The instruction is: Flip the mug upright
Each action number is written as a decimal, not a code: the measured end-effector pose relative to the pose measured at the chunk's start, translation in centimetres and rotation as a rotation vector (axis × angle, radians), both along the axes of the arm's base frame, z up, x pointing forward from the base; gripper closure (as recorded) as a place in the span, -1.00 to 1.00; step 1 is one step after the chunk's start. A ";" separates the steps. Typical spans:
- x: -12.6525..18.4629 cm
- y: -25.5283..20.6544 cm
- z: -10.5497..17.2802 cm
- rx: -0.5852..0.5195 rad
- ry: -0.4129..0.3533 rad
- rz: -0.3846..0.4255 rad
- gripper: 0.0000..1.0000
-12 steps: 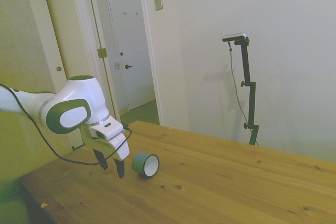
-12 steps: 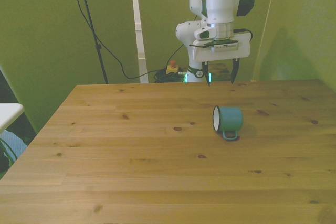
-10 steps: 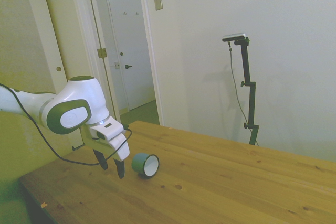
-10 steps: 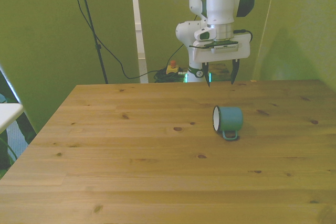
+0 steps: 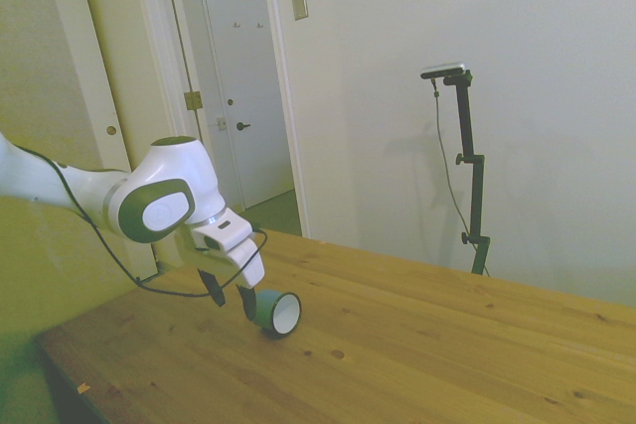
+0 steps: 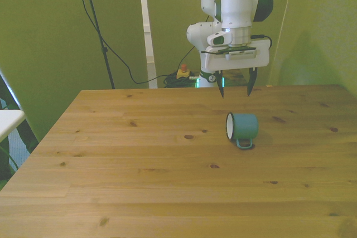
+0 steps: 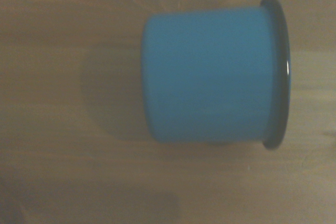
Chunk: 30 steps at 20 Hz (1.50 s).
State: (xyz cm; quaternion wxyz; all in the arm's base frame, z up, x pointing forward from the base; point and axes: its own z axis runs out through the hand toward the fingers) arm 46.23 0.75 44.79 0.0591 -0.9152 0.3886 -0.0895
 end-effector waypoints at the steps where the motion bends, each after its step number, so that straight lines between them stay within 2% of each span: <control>1: 0.5 0.2 0.9 0.001 -0.006 0.004 -1.00; 4: 1.3 0.3 3.6 0.005 -0.021 0.005 -1.00; 7: 1.7 -1.3 5.1 0.011 -0.027 -0.026 -1.00; 8: 2.0 -2.7 5.1 0.006 -0.018 -0.058 -1.00; 12: 2.5 -3.0 5.3 0.006 -0.024 -0.052 -1.00; 16: 3.4 -5.6 5.3 0.021 -0.032 -0.037 -1.00; 21: 4.8 -9.2 3.6 0.132 -0.034 0.004 -1.00; 24: 6.0 -10.5 1.6 0.194 -0.015 0.026 -1.00; 25: 8.0 -11.0 -0.2 0.202 0.020 0.022 -1.00; 30: 9.0 -11.1 -0.9 0.282 0.021 0.085 -1.00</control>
